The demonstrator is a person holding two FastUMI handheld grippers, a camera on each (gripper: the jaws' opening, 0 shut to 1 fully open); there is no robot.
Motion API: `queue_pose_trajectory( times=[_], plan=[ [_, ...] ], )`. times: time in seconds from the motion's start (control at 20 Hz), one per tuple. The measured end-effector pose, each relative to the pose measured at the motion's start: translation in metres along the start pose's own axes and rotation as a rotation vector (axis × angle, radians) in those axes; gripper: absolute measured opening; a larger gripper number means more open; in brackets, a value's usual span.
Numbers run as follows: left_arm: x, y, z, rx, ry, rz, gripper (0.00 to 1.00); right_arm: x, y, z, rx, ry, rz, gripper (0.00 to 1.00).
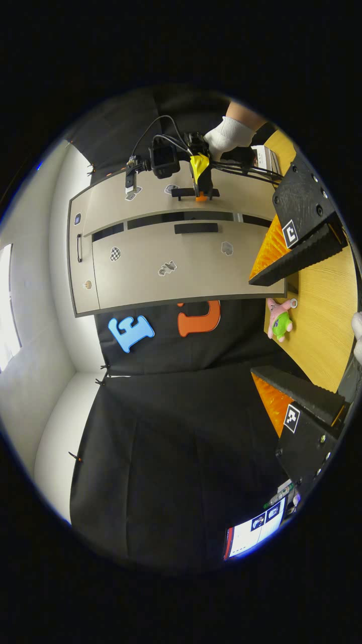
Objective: Open the right door of the double-door shoe cabinet with the right hand, and open the left door with the left hand.
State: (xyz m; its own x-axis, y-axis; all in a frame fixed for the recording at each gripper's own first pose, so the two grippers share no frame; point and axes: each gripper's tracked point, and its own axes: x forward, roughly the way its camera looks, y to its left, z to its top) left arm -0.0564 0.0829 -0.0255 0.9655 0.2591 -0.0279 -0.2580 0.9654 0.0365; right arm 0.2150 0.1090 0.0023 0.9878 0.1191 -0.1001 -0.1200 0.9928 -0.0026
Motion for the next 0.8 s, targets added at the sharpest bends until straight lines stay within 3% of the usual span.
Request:
queue_pose_trajectory(
  times=[0.8],
  plan=[
    [0.004, -0.026, 0.005, 0.013, -0.057, -0.214, 0.96, -0.103, -0.077, -0.021, 0.041, 0.007, -0.055, 0.18]
  ],
)
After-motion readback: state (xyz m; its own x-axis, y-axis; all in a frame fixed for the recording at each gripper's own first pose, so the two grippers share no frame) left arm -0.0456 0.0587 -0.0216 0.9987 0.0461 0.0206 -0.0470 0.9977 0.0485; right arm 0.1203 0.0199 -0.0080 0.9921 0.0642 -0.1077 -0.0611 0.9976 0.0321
